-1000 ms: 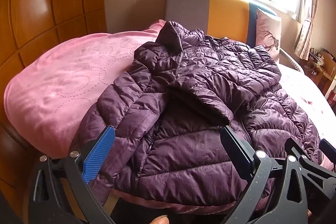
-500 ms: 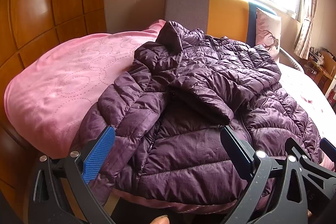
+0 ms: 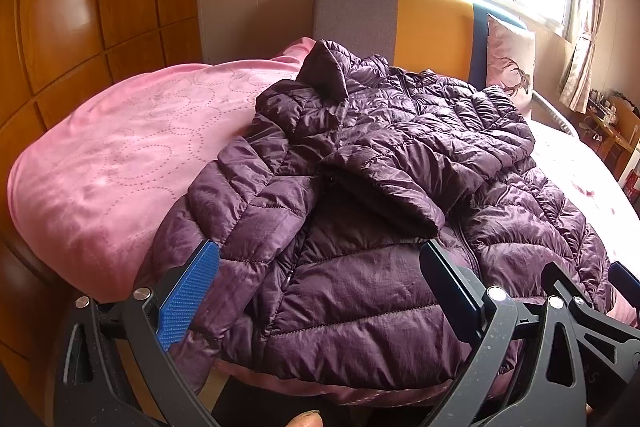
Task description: Fold large clothes
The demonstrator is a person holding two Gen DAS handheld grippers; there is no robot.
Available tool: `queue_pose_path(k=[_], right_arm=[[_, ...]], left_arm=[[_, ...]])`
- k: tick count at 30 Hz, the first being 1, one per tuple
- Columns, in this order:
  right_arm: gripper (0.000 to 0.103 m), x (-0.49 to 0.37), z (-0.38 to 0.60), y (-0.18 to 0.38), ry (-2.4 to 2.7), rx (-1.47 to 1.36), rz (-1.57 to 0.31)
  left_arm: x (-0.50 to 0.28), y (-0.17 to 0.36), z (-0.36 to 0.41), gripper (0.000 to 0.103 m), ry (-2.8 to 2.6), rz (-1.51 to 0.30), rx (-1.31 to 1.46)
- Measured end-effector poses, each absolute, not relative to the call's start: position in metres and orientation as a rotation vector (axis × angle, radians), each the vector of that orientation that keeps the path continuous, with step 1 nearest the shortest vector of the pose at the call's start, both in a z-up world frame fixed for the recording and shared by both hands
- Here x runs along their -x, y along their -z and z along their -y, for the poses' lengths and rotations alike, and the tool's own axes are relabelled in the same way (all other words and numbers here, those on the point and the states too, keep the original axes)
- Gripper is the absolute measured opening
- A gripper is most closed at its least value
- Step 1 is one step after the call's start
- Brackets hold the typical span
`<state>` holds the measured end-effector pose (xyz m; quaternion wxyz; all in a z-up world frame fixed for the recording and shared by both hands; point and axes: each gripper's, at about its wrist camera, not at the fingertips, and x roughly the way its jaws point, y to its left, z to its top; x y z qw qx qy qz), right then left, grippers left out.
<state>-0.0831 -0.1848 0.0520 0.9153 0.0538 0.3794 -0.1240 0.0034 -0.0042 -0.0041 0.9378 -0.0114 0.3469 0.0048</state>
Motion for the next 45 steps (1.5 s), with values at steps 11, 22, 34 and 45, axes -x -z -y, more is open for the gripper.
queue_pose_path(k=[11,22,34,45], right_arm=[[0.101,0.081,0.182,-0.052,0.249,-0.099,-0.775],[0.101,0.079,0.185,-0.054,0.199,-0.114,-0.763],[0.101,0.038,0.163,-0.063,-0.067,-0.068,-0.717],[0.022,-0.054,0.087,-0.015,-0.315,0.166,-0.926]], left_arm=[[-0.002,0.004,0.004,0.099,-0.011,-0.706,0.023],[-0.014,0.008,-0.017,0.099,0.055,-0.738,0.117],[-0.041,0.03,-0.056,0.099,0.075,-0.86,0.145],[-0.058,0.053,-0.081,0.051,0.06,-0.939,0.131]])
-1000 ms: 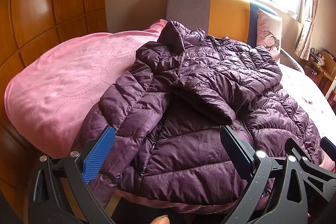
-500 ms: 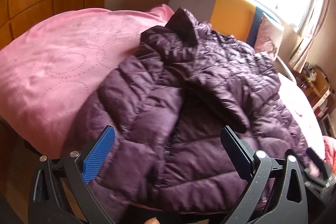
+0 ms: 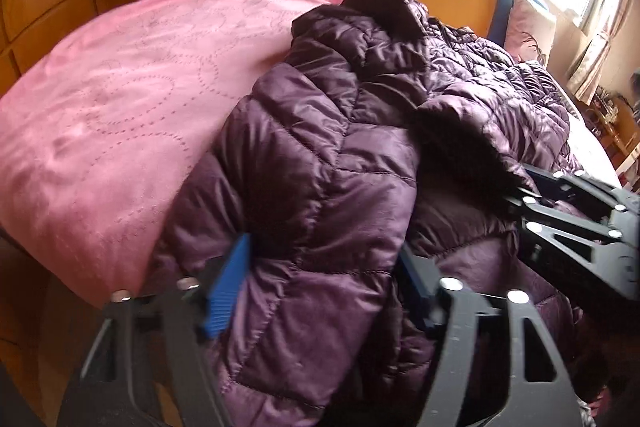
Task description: Fold large clothes
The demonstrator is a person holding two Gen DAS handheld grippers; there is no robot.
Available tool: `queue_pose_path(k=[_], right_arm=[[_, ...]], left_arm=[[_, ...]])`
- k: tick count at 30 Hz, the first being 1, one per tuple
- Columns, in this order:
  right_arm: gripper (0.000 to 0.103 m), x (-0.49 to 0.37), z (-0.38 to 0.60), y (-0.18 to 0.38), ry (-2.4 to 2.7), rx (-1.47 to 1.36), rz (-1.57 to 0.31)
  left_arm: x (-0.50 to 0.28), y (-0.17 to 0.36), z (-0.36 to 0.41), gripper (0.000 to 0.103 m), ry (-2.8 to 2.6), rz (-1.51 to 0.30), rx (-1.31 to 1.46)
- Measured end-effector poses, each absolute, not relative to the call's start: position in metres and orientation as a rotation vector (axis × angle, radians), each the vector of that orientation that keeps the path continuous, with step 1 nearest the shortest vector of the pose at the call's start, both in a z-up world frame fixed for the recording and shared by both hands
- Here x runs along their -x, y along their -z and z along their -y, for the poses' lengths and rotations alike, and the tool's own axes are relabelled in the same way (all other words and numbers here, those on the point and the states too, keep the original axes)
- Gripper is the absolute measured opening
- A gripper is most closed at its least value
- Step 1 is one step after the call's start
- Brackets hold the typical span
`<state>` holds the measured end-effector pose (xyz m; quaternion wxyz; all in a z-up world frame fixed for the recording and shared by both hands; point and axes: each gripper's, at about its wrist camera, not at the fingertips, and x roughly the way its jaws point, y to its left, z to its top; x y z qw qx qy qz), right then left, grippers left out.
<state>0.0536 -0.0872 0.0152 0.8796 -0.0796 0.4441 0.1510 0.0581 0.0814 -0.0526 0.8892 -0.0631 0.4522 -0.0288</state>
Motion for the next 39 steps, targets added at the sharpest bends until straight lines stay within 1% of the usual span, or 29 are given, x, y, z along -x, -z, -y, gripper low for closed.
queue_pose_path(k=[1,2,4,7,12,15,16,21,24,26,27,28,29,30,31,32,33,36,38,39], right_arm=[[0.018,-0.054,0.089,-0.019,-0.313,0.159,-0.917],[0.015,-0.052,0.094,-0.029,-0.312,0.135,-0.894],[0.014,-0.047,0.111,-0.049,-0.314,0.076,-0.836],[0.014,-0.045,0.147,-0.084,-0.269,0.018,-0.734],[0.013,-0.061,0.25,-0.14,-0.086,-0.101,-0.595],[0.013,-0.073,0.347,-0.158,0.098,-0.207,-0.564],[0.013,-0.076,0.375,-0.16,0.158,-0.227,-0.561],[0.013,-0.084,0.52,-0.149,0.474,-0.397,-0.599],[0.013,-0.084,0.598,-0.124,0.654,-0.532,-0.651],[0.014,-0.085,0.625,-0.107,0.706,-0.59,-0.682],[0.024,-0.083,0.638,-0.096,0.726,-0.637,-0.692],[0.032,-0.081,0.643,-0.09,0.739,-0.665,-0.69],[0.057,-0.078,0.648,-0.083,0.752,-0.692,-0.682],[0.08,-0.071,0.649,-0.079,0.769,-0.714,-0.669],[0.087,-0.063,0.647,-0.074,0.794,-0.733,-0.652],[0.091,-0.051,0.645,-0.075,0.81,-0.744,-0.644],[0.094,-0.045,0.638,-0.07,0.814,-0.755,-0.652],[0.095,-0.031,0.611,-0.051,0.653,-0.781,-0.731],[0.095,-0.034,0.561,-0.035,0.49,-0.778,-0.815],[0.095,-0.036,0.535,-0.025,0.367,-0.773,-0.872]], left_arm=[[-0.059,0.05,-0.086,0.04,0.062,-0.934,0.132],[-0.063,0.045,-0.092,0.036,0.078,-0.93,0.147],[-0.07,0.039,-0.102,0.023,0.1,-0.93,0.187],[-0.086,0.027,-0.117,0.016,0.117,-0.924,0.23],[-0.122,0.004,-0.148,0.013,0.085,-0.87,0.287],[-0.145,-0.007,-0.177,0.013,0.043,-0.839,0.354],[-0.151,-0.009,-0.185,0.01,0.026,-0.832,0.365],[-0.185,-0.021,-0.228,0.009,-0.094,-0.815,0.397],[-0.205,-0.026,-0.256,0.009,-0.185,-0.799,0.423],[-0.213,-0.029,-0.269,0.009,-0.224,-0.793,0.426],[-0.218,-0.032,-0.277,0.012,-0.271,-0.792,0.432],[-0.218,-0.034,-0.282,0.019,-0.29,-0.795,0.444],[-0.217,-0.035,-0.286,0.034,-0.294,-0.799,0.467],[-0.213,-0.039,-0.289,0.053,-0.286,-0.787,0.498],[-0.205,-0.044,-0.291,0.07,-0.288,-0.752,0.509],[-0.199,-0.047,-0.29,0.074,-0.291,-0.728,0.508],[-0.188,-0.053,-0.289,0.075,-0.29,-0.694,0.498],[-0.16,-0.06,-0.275,0.075,-0.213,-0.664,0.475],[-0.142,-0.058,-0.258,0.076,-0.067,-0.666,0.478],[-0.129,-0.051,-0.239,0.076,0.047,-0.694,0.461]])
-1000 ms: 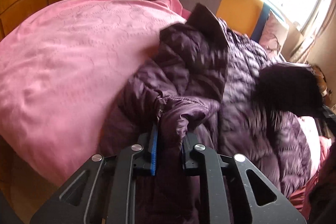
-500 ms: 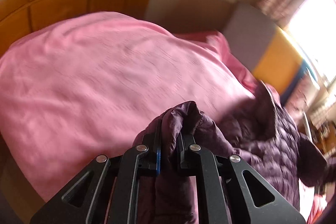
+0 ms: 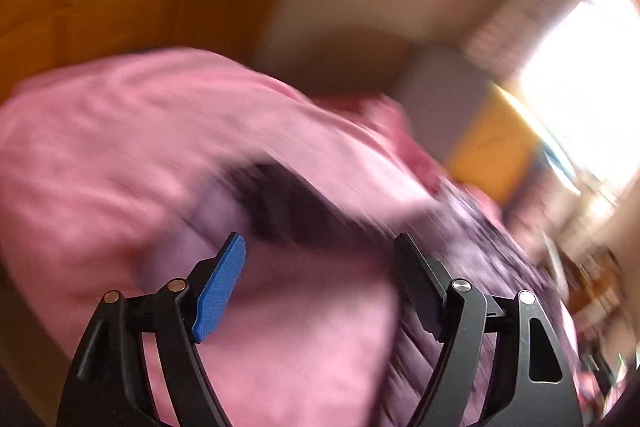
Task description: Fold large clothes
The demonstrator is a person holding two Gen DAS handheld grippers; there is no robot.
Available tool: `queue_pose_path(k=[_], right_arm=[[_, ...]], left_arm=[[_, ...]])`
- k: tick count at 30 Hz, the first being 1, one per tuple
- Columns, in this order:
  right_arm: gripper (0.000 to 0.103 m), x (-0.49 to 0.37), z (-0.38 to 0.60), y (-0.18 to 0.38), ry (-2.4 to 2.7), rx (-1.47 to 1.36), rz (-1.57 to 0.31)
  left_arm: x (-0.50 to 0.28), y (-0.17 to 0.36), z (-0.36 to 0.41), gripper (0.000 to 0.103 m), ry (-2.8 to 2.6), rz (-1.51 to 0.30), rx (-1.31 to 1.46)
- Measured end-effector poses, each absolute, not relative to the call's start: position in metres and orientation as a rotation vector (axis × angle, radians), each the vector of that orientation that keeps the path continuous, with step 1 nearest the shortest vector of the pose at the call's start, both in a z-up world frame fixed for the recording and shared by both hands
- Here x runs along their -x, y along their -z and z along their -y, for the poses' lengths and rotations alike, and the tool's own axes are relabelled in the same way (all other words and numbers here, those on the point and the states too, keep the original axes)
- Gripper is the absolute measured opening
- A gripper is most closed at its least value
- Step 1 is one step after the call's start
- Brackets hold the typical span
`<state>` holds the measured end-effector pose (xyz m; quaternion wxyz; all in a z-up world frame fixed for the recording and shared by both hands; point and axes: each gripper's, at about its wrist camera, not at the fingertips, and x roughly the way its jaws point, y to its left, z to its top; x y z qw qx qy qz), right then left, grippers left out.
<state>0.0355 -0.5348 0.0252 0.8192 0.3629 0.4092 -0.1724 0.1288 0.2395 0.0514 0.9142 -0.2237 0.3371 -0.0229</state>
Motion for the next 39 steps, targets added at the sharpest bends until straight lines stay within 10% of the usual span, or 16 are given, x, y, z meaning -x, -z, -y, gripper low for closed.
queue_pose_path(k=[7,11,14,19,22,26,28,30,39], right_arm=[[0.092,-0.032,0.38,0.01,-0.145,-0.667,-1.086],[0.046,-0.027,0.331,0.025,-0.174,-0.506,-1.156],[0.011,-0.026,0.326,0.016,-0.172,-0.469,-1.141],[0.005,0.014,0.326,-0.036,-0.213,-0.404,-1.024],[0.006,0.034,0.313,-0.025,-0.181,-0.297,-1.079],[0.032,0.036,0.314,-0.001,-0.041,-0.23,-1.183],[0.053,0.029,0.315,-0.015,0.011,-0.237,-1.109],[0.078,0.019,0.308,-0.037,0.026,-0.218,-1.008],[0.087,-0.071,0.188,-0.036,-0.236,-0.236,-0.932]], left_arm=[[-0.091,0.028,-0.151,0.075,0.422,-0.983,0.458],[-0.072,0.053,-0.127,0.064,0.464,-1.044,0.433],[-0.073,0.053,-0.122,0.03,0.436,-1.053,0.399],[-0.081,0.033,-0.121,0.013,0.437,-1.027,0.307],[-0.076,0.042,-0.123,0.013,0.433,-1.075,0.269],[-0.059,0.044,-0.137,0.022,0.437,-1.064,0.335],[-0.055,0.034,-0.165,0.07,0.361,-1.007,0.412],[-0.051,0.019,-0.204,0.076,0.231,-0.897,0.483],[-0.067,0.004,-0.339,0.089,-0.196,-0.774,0.499]])
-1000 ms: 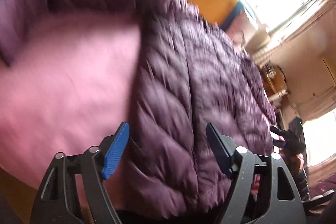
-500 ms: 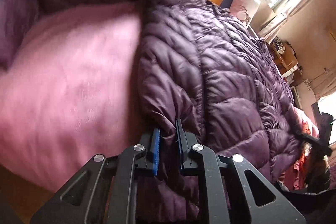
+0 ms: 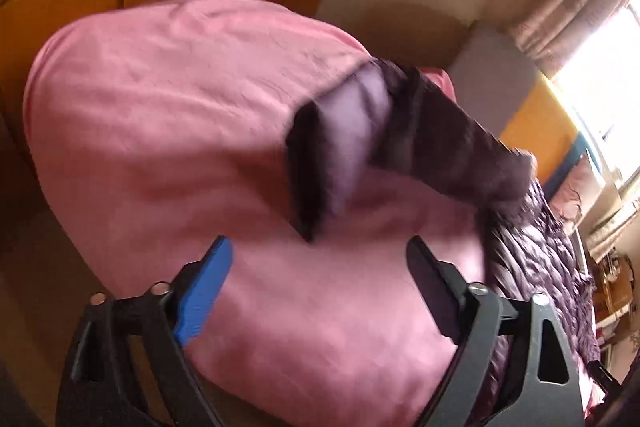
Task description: Fold large clothes
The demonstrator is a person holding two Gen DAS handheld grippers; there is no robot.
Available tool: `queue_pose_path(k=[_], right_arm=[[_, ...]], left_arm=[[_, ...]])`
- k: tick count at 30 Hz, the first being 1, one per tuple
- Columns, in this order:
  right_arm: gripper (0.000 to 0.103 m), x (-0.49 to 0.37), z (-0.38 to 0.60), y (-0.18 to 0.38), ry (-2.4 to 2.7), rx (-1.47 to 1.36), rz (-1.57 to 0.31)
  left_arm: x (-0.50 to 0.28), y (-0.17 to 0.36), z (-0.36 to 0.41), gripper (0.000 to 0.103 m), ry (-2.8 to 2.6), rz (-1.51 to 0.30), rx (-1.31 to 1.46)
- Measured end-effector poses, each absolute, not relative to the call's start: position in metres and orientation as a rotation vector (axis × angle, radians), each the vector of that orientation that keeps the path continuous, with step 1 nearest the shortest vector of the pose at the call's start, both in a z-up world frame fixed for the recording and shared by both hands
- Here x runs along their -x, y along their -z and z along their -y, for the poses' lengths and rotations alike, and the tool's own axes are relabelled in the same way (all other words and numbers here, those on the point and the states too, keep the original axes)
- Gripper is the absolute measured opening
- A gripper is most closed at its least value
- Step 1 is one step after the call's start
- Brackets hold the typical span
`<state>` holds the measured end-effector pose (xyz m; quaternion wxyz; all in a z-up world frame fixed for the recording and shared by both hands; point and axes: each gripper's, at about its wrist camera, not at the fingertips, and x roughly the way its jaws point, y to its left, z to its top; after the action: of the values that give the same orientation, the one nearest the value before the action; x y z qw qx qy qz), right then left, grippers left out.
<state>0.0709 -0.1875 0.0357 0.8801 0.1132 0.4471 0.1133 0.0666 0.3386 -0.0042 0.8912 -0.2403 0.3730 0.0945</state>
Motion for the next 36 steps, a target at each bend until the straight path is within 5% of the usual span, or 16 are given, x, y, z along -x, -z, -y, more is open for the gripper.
queue_pose_path(k=[7,8,10,13,23,30,32,34,36], right_arm=[[0.086,-0.103,0.126,0.003,-0.286,-0.196,-1.012],[0.086,-0.106,0.125,0.007,-0.274,-0.2,-1.019],[0.086,-0.11,0.127,0.013,-0.253,-0.203,-1.024],[0.087,-0.115,0.13,0.016,-0.232,-0.221,-1.03],[0.092,-0.123,0.121,0.032,-0.205,-0.177,-1.007],[0.096,-0.124,0.115,0.038,-0.192,-0.146,-0.984],[0.098,-0.123,0.115,0.04,-0.192,-0.142,-0.981],[0.099,-0.124,0.114,0.041,-0.192,-0.135,-0.979],[0.101,-0.124,0.112,0.042,-0.189,-0.124,-0.974]], left_arm=[[-0.115,0.021,-0.336,0.086,-0.133,-0.724,0.484],[-0.125,0.023,-0.331,0.077,-0.118,-0.733,0.463],[-0.147,0.024,-0.326,0.017,-0.052,-0.814,0.431],[-0.154,-0.003,-0.333,0.009,0.045,-0.795,0.46],[-0.122,-0.14,-0.402,0.007,0.195,-0.578,0.713],[-0.177,-0.023,-0.459,0.008,-0.31,-0.927,0.795],[-0.178,0.011,-0.468,0.013,-0.468,-0.986,0.804],[-0.172,0.021,-0.464,0.048,-0.598,-0.978,0.749],[-0.162,0.009,-0.452,0.06,-0.659,-0.869,0.699]])
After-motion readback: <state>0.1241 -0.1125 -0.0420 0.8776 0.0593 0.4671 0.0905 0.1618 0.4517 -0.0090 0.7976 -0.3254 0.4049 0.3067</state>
